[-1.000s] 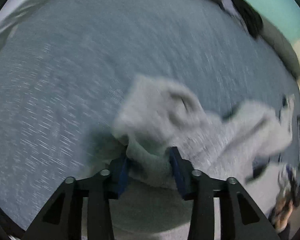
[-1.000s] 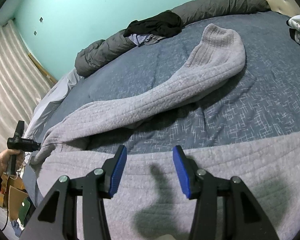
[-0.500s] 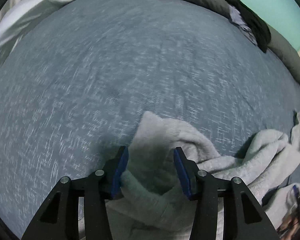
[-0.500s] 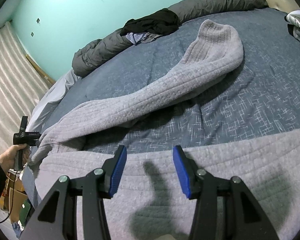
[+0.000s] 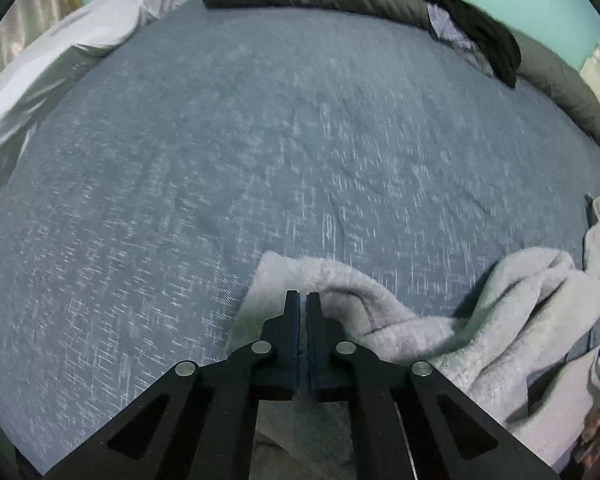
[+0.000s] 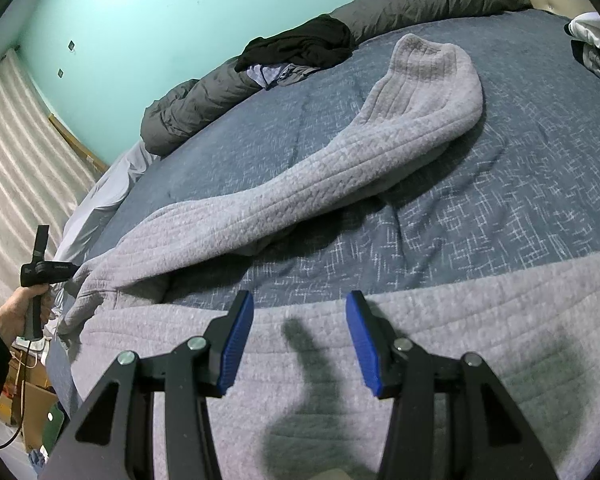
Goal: Fold clothes
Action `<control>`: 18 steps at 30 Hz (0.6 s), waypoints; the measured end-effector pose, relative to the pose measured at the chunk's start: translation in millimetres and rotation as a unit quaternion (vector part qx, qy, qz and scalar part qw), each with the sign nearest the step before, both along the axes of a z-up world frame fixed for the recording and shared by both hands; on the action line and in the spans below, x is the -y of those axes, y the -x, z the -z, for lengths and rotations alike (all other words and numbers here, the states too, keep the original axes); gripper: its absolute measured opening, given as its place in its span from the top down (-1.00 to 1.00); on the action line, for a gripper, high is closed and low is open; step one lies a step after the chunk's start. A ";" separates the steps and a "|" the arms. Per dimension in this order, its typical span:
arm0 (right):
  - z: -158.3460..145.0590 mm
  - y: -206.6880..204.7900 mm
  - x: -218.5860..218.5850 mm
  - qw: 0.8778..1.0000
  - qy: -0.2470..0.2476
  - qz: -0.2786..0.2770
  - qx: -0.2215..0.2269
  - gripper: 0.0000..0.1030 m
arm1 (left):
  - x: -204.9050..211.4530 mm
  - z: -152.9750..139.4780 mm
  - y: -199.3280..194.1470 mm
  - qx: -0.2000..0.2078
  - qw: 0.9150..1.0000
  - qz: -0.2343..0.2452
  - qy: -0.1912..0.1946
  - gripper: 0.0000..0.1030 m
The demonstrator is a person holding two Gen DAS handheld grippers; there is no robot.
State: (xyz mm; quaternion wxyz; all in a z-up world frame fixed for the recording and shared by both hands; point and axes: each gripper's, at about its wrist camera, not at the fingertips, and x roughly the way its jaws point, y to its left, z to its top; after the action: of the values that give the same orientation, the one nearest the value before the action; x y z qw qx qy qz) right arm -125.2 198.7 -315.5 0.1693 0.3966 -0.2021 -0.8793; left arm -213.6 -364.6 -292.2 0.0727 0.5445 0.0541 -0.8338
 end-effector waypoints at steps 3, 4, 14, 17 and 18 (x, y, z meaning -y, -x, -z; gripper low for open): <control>-0.2 -0.1 -0.1 1.000 0.000 0.000 0.000 0.05 | -5.4 10.0 5.6 0.006 1.000 0.004 0.015 -0.04; 0.0 -0.1 -0.1 1.000 0.000 0.000 0.000 0.05 | -6.3 14.6 7.1 0.007 1.000 0.005 0.013 -0.04; 2.8 1.4 -2.0 1.000 0.005 0.002 0.005 0.05 | -14.6 29.2 18.1 0.014 0.999 0.017 0.045 0.75; 2.9 2.0 -1.6 1.000 0.006 0.001 0.006 0.05 | -6.8 6.5 12.1 -0.012 0.999 0.006 0.041 0.78; 2.8 2.1 -1.3 1.000 0.005 0.001 0.006 0.05 | -3.0 -3.1 9.7 -0.026 0.999 -0.002 0.036 0.78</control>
State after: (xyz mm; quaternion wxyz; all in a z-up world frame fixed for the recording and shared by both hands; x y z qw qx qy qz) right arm -127.3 200.0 -318.3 0.1697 0.4007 -0.2082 -0.8760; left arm -223.3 -361.6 -289.1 0.0923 0.5197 0.0273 -0.8489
